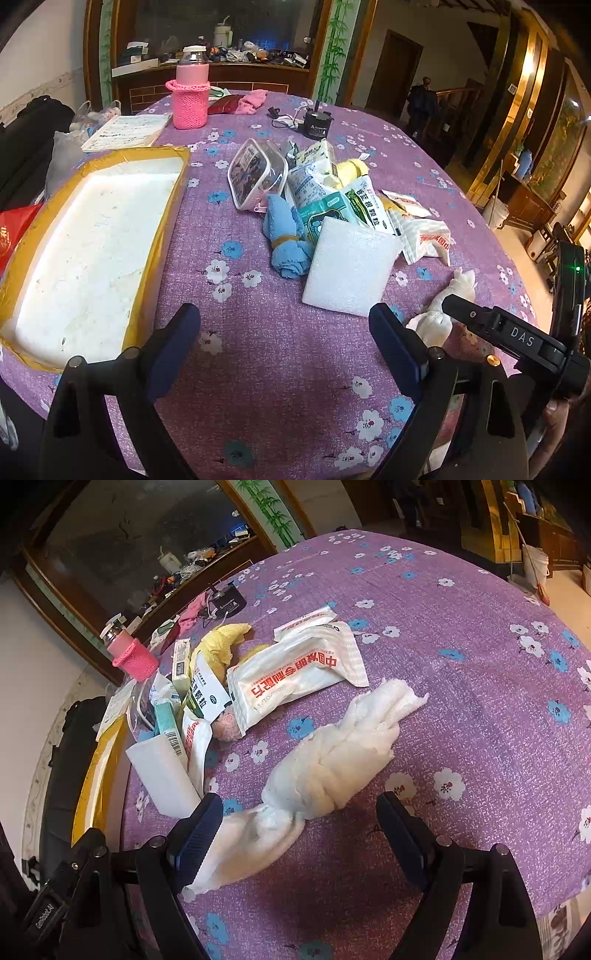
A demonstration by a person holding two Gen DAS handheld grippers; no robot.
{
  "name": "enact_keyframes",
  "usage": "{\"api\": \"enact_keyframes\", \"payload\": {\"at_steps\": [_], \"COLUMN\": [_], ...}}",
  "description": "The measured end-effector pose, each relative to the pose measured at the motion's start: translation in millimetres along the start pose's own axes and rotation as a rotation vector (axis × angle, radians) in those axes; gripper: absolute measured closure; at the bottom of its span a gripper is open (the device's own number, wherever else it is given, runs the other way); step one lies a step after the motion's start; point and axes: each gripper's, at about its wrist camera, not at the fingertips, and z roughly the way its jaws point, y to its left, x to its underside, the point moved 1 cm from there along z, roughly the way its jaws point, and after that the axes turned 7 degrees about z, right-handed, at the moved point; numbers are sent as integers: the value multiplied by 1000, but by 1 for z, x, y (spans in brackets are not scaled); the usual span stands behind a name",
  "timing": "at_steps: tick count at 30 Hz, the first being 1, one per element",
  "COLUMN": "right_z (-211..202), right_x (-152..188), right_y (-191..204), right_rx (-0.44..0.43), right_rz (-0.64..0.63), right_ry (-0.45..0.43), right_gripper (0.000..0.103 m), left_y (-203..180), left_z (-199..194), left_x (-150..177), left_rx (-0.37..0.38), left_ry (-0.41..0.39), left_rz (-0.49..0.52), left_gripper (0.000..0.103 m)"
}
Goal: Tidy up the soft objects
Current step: 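Move the right tool to the white twisted towel and close on it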
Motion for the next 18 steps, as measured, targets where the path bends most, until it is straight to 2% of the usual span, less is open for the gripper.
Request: {"api": "enact_keyframes", "payload": {"at_steps": [5,12,18], "right_z": [1,-9,-16], "right_x": [2,8,11], "right_y": [2,-3,-3], "right_rx": [-13,-7,-7], "right_rz": [-8,7,8], "right_ry": [9,-6,-15], "right_gripper": [17,17,17], "left_y": [-2,1,-4], "left_z": [2,-1,11], "left_x": [1,1,-11], "left_rx": [-22,-7,25], "left_ry": [9,-7,4], "left_rz": [10,3,8], "left_gripper": [10,10,10]}}
